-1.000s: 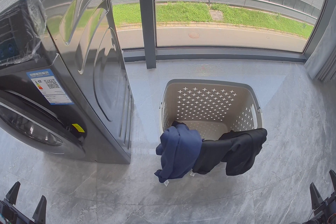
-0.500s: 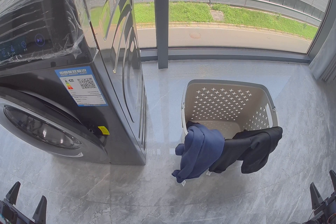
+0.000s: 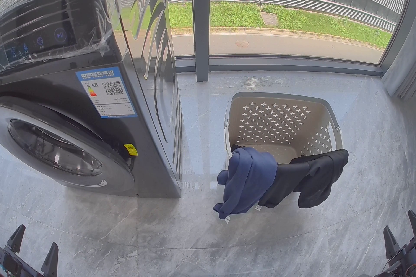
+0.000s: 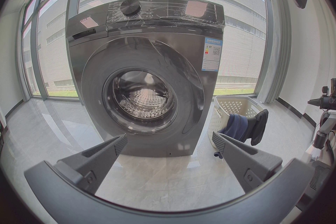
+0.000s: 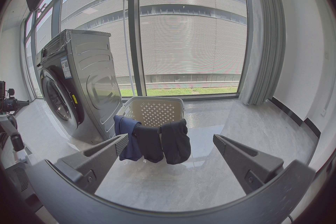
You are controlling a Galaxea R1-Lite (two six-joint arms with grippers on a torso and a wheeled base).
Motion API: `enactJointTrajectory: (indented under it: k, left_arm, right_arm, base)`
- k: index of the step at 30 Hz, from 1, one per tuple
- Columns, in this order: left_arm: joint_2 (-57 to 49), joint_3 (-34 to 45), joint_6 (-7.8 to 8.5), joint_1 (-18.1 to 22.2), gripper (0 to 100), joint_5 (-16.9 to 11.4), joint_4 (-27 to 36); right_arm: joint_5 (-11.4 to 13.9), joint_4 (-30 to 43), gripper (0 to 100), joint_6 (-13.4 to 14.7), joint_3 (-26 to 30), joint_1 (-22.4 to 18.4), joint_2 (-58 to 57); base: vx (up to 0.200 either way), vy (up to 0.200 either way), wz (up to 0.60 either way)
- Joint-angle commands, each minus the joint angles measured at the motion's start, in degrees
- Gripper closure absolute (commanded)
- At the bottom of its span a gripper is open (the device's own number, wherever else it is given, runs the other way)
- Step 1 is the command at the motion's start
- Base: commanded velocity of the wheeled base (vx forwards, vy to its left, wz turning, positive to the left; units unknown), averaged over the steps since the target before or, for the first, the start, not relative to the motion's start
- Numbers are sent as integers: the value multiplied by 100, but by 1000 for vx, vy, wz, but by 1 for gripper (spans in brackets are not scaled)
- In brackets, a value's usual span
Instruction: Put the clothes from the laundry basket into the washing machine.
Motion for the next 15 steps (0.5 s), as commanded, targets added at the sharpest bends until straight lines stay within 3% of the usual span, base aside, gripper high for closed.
enactJointTrajectory:
  k: [1,9,15]
  left_arm:
    - [-95,92,-53,-2,0,-1,-9]
    - [-95,92,-35,-2,0,8,-9]
    - [-95,92,-62,-2,0,8,-9]
  right_arm:
    - [10,7,0,-7,92,5,-93]
    - [63,-2,0,-15,92,5,-93]
    - [63,-2,0,-15,92,5,-93]
  base:
    - [0,0,0]
    - [0,0,0]
    - [0,200,0]
